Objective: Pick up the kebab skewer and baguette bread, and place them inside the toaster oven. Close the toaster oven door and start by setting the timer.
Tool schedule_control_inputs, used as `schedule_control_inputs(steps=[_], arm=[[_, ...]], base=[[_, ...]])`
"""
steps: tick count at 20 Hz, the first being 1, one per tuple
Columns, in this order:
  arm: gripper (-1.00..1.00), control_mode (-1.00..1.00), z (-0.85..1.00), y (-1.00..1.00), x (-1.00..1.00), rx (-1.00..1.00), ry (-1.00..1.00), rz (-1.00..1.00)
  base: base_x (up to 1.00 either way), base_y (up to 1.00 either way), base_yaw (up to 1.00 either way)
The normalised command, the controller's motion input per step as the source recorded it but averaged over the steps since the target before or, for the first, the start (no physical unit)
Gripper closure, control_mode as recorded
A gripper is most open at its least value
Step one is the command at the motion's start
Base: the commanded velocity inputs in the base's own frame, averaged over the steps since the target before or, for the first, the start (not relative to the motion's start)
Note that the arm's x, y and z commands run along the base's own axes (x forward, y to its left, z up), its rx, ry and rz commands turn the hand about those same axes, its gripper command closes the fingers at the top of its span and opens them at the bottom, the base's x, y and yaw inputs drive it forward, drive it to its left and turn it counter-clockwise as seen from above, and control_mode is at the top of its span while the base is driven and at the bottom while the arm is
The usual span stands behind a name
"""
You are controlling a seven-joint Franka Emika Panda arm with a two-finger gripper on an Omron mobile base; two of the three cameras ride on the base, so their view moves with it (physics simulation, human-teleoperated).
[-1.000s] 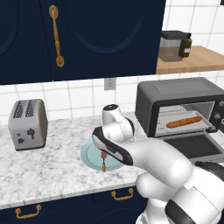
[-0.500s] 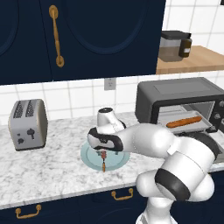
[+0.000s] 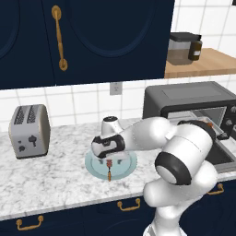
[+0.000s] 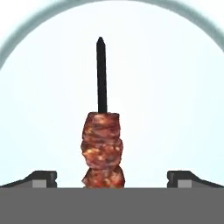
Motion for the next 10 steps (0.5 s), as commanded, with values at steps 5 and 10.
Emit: schedule_control_inputs(steps=[5,10], arm=[[-1.0,-1.0,-0.31,0.18,0.17,0.0,0.0,0.0],[1.0,-1.0,-0.04,0.04,0.0,0.0,0.02,0.0]], base=[[0.0,0.0,0.0],[0.0,0.0,0.0]])
